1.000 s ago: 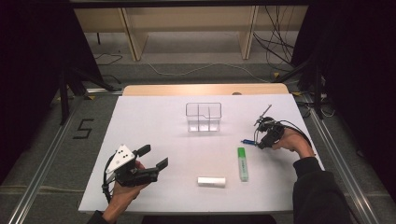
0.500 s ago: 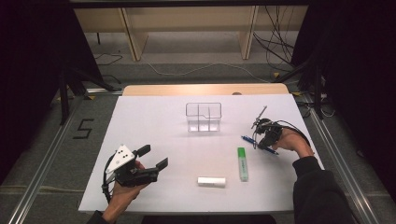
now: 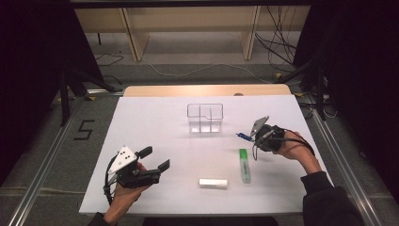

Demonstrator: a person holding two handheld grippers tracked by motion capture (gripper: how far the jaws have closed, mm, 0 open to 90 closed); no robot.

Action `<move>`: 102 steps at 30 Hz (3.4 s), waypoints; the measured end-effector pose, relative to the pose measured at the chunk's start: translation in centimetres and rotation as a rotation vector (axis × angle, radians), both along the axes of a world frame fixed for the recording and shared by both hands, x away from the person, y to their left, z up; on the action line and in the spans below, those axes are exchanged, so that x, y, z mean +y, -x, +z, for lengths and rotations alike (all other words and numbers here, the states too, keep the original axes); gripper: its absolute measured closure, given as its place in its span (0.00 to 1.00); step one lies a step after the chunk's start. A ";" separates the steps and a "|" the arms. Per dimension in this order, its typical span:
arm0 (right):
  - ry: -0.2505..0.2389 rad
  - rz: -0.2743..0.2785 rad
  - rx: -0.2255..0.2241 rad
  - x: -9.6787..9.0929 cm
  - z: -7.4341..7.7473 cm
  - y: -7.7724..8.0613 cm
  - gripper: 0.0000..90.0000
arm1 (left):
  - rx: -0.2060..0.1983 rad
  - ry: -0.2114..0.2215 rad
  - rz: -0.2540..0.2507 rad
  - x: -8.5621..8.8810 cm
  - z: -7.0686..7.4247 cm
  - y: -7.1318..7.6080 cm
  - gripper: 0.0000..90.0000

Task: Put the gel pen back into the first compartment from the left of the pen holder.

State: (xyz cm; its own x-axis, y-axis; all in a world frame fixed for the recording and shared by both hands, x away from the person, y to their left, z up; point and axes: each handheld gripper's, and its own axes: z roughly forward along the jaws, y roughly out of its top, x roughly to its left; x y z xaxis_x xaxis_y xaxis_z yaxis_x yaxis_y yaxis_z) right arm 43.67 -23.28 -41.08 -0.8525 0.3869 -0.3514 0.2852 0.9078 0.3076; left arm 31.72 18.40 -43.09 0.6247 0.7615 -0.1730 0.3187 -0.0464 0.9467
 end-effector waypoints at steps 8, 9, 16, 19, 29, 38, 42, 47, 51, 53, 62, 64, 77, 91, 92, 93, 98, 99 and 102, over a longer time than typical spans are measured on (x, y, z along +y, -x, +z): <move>-0.003 0.125 -0.215 3.0 0.0 4.0 0.89 | 0.003 -0.011 -0.014 -0.1 -0.1 -0.1 0.17; -0.006 0.139 -0.243 3.4 0.0 4.4 0.89 | 0.005 -0.012 -0.016 -0.1 -0.1 -0.1 0.17; 0.065 0.258 -0.440 5.8 -0.7 6.8 0.89 | 0.020 -0.022 -0.034 -0.2 0.0 -0.1 0.17; 0.089 0.297 -0.505 6.5 -1.1 7.4 0.89 | 0.034 -0.026 -0.067 -0.3 0.1 -0.2 0.17; 0.146 0.382 -0.657 7.9 -1.4 9.2 0.89 | 0.095 -0.078 -0.151 -1.4 1.1 -0.9 0.17; 0.191 0.469 -0.769 9.2 -1.7 10.8 0.89 | 0.175 -0.189 -0.209 -3.1 2.6 -2.6 0.17; 0.222 0.506 -0.813 9.8 -2.0 11.3 0.89 | 0.198 -0.235 -0.246 -4.1 3.5 -3.2 0.17; 0.270 0.544 -0.850 10.2 -2.4 11.8 0.89 | 0.224 -0.297 -0.272 -5.6 4.0 -4.0 0.18; 0.294 0.573 -0.881 10.4 -2.6 12.1 0.89 | 0.261 -0.333 -0.295 -6.6 3.8 -4.7 0.18; 0.299 0.596 -0.899 10.6 -2.6 12.2 0.89 | 0.268 -0.350 -0.305 -7.2 3.7 -4.9 0.19; 0.332 0.646 -0.930 11.2 -3.1 12.9 0.89 | 0.312 -0.408 -0.378 -8.5 3.7 -5.7 0.28; 0.340 0.659 -0.942 11.2 -3.1 13.0 0.89 | 0.321 -0.412 -0.398 -8.8 3.7 -5.8 0.30; 0.360 0.711 -0.948 11.8 -3.7 13.3 0.89 | 0.360 -0.482 -0.519 -10.5 3.7 -6.2 0.52; 0.371 0.751 -0.957 12.2 -4.2 13.7 0.89 | 0.406 -0.532 -0.601 -12.0 3.7 -6.7 0.71; 0.372 0.752 -0.956 12.2 -4.2 13.7 0.89 | 0.408 -0.543 -0.607 -12.1 3.7 -6.7 0.72; 0.372 0.754 -0.957 12.2 -4.2 13.7 0.89 | 0.405 -0.551 -0.603 -12.2 3.7 -6.7 0.73; 0.364 0.765 -0.958 12.3 -4.2 13.9 0.89 | 0.426 -0.568 -0.610 -12.6 3.5 -6.8 0.76; 0.363 0.765 -0.958 12.3 -4.3 13.9 0.89 | 0.428 -0.574 -0.611 -12.6 3.4 -6.8 0.76; 0.369 0.770 -0.955 12.3 -4.3 13.9 0.89 | 0.438 -0.574 -0.606 -12.6 3.3 -6.9 0.79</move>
State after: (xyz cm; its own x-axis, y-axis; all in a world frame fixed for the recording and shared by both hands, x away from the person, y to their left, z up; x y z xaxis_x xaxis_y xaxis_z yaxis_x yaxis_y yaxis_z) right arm 29.76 -10.96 -45.43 -0.1631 -0.3420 -0.9254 -0.5431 0.8142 -0.2051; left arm 38.60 5.80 -39.75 0.9103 0.3701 -0.1855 0.4099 -0.7427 0.5295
